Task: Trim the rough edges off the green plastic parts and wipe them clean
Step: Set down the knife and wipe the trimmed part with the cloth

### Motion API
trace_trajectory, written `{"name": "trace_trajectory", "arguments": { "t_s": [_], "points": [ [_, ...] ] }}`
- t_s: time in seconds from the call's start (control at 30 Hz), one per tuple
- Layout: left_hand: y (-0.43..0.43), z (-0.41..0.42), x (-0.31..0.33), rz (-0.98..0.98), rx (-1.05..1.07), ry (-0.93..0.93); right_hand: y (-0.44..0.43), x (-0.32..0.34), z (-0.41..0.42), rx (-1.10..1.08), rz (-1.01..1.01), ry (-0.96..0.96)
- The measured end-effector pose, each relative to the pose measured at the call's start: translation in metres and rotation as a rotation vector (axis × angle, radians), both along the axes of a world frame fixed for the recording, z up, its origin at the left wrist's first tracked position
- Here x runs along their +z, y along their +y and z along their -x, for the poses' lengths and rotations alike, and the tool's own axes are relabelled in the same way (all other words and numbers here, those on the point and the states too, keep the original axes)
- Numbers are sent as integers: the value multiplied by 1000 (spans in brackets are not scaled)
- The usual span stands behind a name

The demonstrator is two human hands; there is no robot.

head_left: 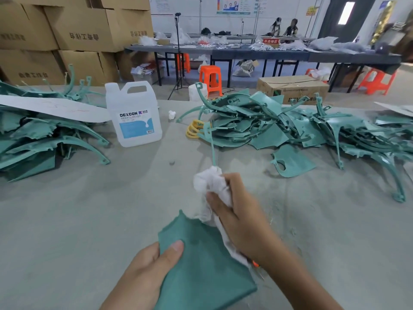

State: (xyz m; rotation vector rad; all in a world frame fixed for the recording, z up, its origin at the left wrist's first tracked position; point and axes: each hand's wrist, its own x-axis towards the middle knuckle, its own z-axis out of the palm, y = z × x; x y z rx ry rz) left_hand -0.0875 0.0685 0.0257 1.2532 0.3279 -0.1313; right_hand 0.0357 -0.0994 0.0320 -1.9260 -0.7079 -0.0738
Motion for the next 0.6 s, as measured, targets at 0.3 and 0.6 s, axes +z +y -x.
{"name": "trace_trajectory", "arguments": {
  "t_s": [0.3, 0.6],
  "points": [
    [5, 11, -3, -22, -346, 80, -3, 56, -35, -316, -153, -222],
    [-10, -3, 2, 132, 152, 48, 2, 40, -20, -319, -205, -259]
  ]
}}
